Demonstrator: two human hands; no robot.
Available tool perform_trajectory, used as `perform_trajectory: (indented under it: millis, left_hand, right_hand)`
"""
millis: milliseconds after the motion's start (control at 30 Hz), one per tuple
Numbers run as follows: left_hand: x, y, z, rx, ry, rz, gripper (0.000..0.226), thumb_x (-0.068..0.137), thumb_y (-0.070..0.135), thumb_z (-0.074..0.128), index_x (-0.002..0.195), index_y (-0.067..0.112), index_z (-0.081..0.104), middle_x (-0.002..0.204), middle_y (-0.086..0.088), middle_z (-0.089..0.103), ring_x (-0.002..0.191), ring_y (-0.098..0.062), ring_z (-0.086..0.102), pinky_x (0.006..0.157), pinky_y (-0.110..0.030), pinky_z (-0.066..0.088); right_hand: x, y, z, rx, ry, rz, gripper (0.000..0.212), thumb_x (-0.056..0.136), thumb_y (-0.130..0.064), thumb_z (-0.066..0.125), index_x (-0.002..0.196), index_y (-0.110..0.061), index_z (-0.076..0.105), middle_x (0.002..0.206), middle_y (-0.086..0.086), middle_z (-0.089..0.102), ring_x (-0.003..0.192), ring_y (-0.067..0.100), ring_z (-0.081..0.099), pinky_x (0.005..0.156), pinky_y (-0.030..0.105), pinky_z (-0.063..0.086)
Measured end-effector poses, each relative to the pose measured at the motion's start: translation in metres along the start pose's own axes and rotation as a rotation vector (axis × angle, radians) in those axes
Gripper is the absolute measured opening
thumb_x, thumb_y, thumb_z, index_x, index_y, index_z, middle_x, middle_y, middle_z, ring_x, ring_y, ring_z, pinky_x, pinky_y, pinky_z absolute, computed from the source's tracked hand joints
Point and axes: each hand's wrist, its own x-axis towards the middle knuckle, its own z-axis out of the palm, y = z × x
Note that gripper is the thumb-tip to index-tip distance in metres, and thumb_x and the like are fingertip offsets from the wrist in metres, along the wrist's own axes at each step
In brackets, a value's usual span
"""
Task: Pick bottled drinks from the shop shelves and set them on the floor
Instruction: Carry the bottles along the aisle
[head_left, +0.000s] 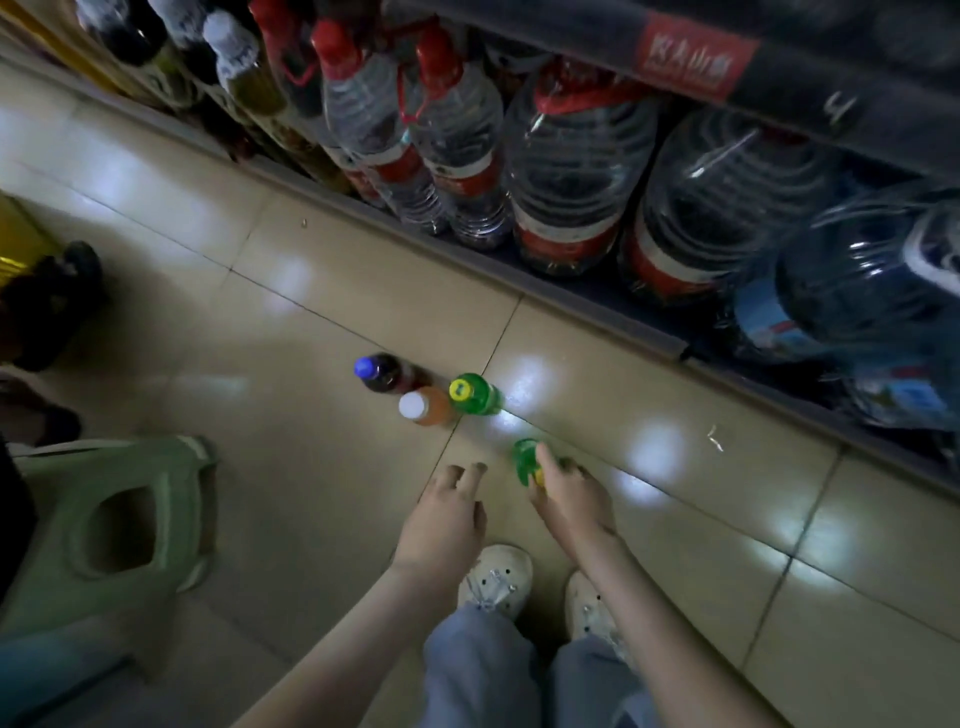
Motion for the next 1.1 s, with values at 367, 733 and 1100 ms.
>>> perform_trajectory:
  millis: [367,733,1100]
  left_hand:
    - [-0.187,0.248,-0.156,-0.078,-0.178,0.676,0.078,0.078,0.036,0.075,0.144,0.019,0.036,0.141,-0.002,0.047,0.127,-0.020,0.047,0.103,-0.030,0.038]
    - [-0.457,0.586,-0.225,-0.053,-0.091,1.184,0.065,0.055,0.062,0.073,0.114,0.043,0.055,0.086,0.018,0.068,0.092,-0.004,0.063,0.064,-0.004,0.038]
    - [-0.636,0.834,-0.176,-0.192,-0.073,1.465,0.049,0.050,0.064,0.072,0.091,0.038,0.065,0.083,0.020,0.071,0.078,0.010,0.063,0.071,-0.017,0.051]
  right_hand:
    - [-0.326,0.039,-0.306,0.608,0.516,0.143,0.024,0.078,-0.040,0.072,0.082,-0.031,0.049,0.064,-0.010,0.059,0.055,0.006,0.052,0.054,0.021,0.042]
    - [-0.667,0.189,-0.477,0.829,1.040,0.122,0.062,0.072,-0.043,0.076,0.126,-0.040,0.046,0.122,-0.018,0.054,0.113,-0.008,0.050,0.098,0.027,0.045]
    - [-0.854,0.369,-0.549,0.699,1.212,0.113,0.099,0.068,-0.049,0.074,0.126,-0.073,-0.003,0.108,-0.039,0.059,0.095,-0.010,0.062,0.071,0.005,0.045]
